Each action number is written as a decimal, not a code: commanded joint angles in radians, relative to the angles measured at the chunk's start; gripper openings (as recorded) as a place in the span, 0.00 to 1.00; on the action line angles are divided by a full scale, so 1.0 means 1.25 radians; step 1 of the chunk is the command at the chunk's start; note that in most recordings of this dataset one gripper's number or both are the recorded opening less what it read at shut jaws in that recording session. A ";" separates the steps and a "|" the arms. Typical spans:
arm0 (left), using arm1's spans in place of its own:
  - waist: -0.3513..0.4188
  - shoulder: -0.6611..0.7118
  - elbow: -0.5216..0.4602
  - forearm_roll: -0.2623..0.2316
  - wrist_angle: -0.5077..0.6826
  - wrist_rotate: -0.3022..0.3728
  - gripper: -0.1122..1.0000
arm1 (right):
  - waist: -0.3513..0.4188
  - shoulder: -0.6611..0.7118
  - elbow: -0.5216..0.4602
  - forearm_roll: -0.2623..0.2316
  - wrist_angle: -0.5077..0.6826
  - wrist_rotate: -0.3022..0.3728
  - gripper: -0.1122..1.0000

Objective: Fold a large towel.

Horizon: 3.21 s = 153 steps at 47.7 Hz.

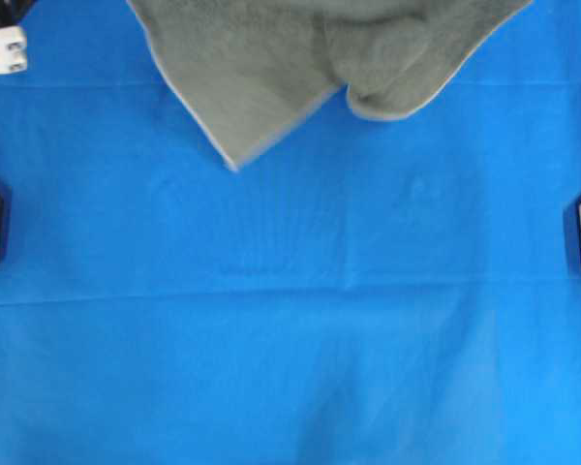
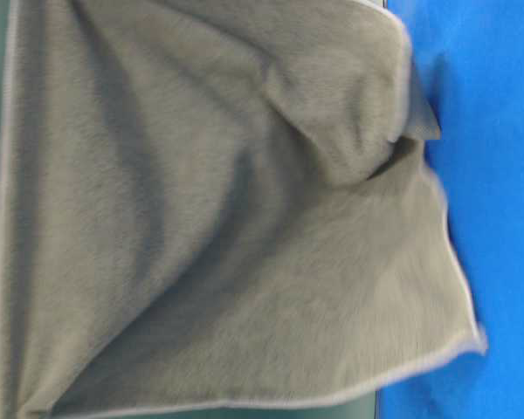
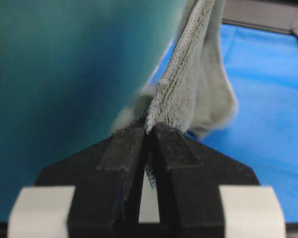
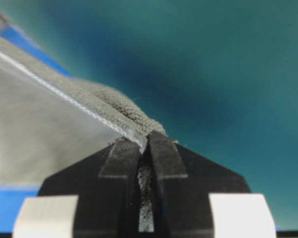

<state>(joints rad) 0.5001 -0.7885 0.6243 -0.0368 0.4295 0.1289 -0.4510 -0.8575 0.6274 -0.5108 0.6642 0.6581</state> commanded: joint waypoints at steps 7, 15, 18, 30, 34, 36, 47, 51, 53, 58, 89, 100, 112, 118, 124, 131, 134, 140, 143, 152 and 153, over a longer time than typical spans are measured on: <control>-0.113 -0.038 -0.071 -0.002 0.130 -0.153 0.13 | 0.144 -0.015 -0.069 0.151 0.060 -0.013 0.12; -0.226 -0.052 -0.081 -0.002 0.193 -0.336 0.13 | 0.318 -0.013 -0.088 0.198 0.119 -0.020 0.12; -0.270 -0.055 -0.085 -0.001 0.202 -0.389 0.13 | 0.379 -0.011 -0.093 0.204 0.128 -0.020 0.12; -0.491 -0.063 -0.146 -0.001 0.223 -0.487 0.13 | 0.595 0.007 -0.141 0.227 0.128 -0.013 0.12; -0.545 -0.060 -0.188 0.001 0.243 -0.495 0.13 | 0.657 0.022 -0.171 0.225 0.124 -0.020 0.12; -0.565 -0.058 -0.206 0.001 0.253 -0.496 0.13 | 0.675 0.028 -0.183 0.225 0.124 -0.023 0.12; -0.587 -0.050 -0.285 0.002 0.358 -0.542 0.13 | 0.755 0.060 -0.242 0.223 0.129 -0.026 0.12; -0.584 -0.049 -0.288 0.011 0.361 -0.561 0.13 | 0.757 0.055 -0.247 0.214 0.146 -0.015 0.12; -0.578 -0.048 -0.285 0.011 0.366 -0.561 0.13 | 0.758 0.050 -0.250 0.202 0.158 -0.011 0.12; -0.523 -0.049 -0.286 0.011 0.380 -0.562 0.13 | 0.752 0.037 -0.264 0.162 0.183 0.000 0.12; -0.081 0.118 -0.011 0.023 0.372 -0.520 0.13 | 0.373 0.081 -0.099 0.009 0.472 0.140 0.12; 0.067 0.191 -0.009 0.023 0.238 -0.371 0.13 | 0.200 0.093 -0.040 -0.146 0.459 0.139 0.12; 0.121 0.237 0.000 0.016 0.187 -0.297 0.13 | 0.133 0.112 0.029 -0.164 0.333 0.148 0.12; 0.044 0.231 0.029 0.011 0.182 -0.299 0.13 | 0.142 0.109 0.079 -0.063 0.325 0.142 0.12; -0.103 0.236 0.077 0.011 0.153 -0.309 0.13 | 0.185 0.110 0.131 0.076 0.320 0.136 0.12; -0.249 0.279 0.136 0.009 0.079 -0.322 0.13 | 0.283 0.123 0.201 0.173 0.282 0.137 0.12; -0.304 0.313 0.160 0.007 0.038 -0.337 0.13 | 0.325 0.129 0.221 0.195 0.255 0.139 0.12; -0.376 0.378 0.183 0.007 -0.021 -0.372 0.13 | 0.414 0.147 0.249 0.232 0.175 0.142 0.12; -0.410 0.412 0.189 0.007 -0.045 -0.384 0.13 | 0.450 0.162 0.259 0.244 0.142 0.146 0.12; -0.457 0.490 0.191 0.007 -0.104 -0.391 0.13 | 0.514 0.231 0.302 0.265 0.076 0.167 0.12; -0.460 0.497 0.193 0.007 -0.113 -0.393 0.13 | 0.514 0.241 0.307 0.269 0.069 0.171 0.12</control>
<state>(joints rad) -0.0583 -0.1841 0.8744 -0.0261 0.3206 -0.3620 0.1825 -0.5875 1.0063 -0.1856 0.7793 0.8636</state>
